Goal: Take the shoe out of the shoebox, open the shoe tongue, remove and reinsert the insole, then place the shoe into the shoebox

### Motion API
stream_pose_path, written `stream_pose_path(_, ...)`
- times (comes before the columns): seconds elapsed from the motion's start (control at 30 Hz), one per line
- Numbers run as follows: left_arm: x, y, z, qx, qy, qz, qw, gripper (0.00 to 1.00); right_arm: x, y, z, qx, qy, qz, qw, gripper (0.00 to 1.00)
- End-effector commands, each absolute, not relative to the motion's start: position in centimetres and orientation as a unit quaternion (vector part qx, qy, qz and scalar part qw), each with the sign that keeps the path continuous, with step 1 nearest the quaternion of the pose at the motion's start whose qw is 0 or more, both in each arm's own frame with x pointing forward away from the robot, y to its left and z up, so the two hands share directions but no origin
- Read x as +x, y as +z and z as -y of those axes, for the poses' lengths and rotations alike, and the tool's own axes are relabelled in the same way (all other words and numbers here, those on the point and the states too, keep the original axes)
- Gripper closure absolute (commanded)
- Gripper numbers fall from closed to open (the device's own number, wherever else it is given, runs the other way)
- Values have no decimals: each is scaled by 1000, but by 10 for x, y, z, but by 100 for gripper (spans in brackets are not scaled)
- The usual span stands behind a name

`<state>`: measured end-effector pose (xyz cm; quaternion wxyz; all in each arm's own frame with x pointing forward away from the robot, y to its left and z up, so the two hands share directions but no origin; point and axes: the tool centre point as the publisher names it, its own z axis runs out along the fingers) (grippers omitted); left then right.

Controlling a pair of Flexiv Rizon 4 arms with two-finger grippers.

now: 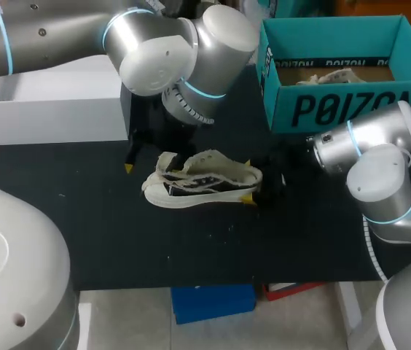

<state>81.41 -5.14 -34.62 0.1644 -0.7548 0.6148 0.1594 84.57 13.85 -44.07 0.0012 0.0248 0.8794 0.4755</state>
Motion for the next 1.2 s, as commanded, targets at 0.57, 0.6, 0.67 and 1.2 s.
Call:
stream_pose_path(0.57,814,-326,52,-713,114,-675,151,0,846,-443,-140,26,474,-880,1,100)
stream_pose_path(0.6,813,-320,54,-699,105,-690,154,0,846,-443,-140,26,474,-880,1,100)
stream_pose_path(0.67,813,-308,58,-673,87,-721,142,4,846,-443,-140,26,474,-880,1,100)
stream_pose_path(1.2,813,-284,124,-136,13,-990,-30,100,846,-443,-140,26,474,-880,1,100)
